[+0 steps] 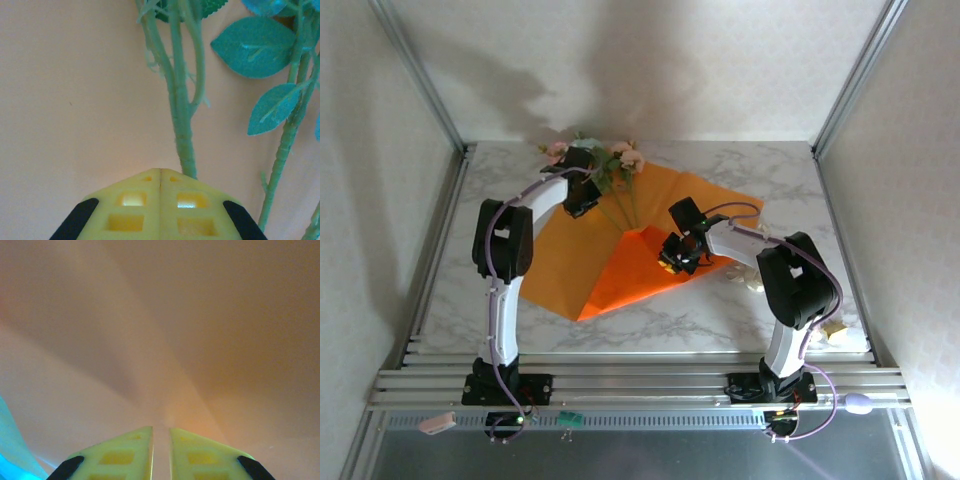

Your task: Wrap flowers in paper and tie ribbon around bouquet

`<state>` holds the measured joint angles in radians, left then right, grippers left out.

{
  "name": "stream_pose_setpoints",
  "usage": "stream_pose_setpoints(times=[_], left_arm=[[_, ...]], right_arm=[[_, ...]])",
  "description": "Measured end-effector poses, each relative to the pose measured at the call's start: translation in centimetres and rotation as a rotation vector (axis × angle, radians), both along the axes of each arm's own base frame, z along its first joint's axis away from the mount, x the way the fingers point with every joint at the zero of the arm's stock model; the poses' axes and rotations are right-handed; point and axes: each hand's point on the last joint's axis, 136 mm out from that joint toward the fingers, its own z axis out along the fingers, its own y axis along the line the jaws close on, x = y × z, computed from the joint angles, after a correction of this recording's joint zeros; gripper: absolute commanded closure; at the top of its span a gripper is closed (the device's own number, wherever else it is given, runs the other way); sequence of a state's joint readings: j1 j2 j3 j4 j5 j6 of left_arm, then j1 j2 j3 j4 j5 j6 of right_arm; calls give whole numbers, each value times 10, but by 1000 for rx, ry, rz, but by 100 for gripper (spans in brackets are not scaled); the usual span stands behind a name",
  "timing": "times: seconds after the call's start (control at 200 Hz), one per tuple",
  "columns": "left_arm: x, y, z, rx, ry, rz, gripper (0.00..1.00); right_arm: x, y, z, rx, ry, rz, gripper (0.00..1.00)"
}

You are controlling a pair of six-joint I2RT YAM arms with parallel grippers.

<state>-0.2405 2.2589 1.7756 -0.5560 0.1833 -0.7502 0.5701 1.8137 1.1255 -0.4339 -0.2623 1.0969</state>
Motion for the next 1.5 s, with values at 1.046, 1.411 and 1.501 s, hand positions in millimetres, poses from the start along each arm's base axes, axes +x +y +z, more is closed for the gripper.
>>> stream_pose_setpoints(times=[1.046, 1.411, 1.501], left_arm=[[-217, 202, -10, -15, 174, 607, 45], [-228, 178, -12, -12, 169, 508, 49], [-229, 178, -16, -1, 181, 485, 49]], right_arm=[[-58, 150, -9, 208, -32, 537, 78], [-59, 149, -17, 197, 15, 485, 80], [-59, 148, -17, 196, 20, 477, 80]])
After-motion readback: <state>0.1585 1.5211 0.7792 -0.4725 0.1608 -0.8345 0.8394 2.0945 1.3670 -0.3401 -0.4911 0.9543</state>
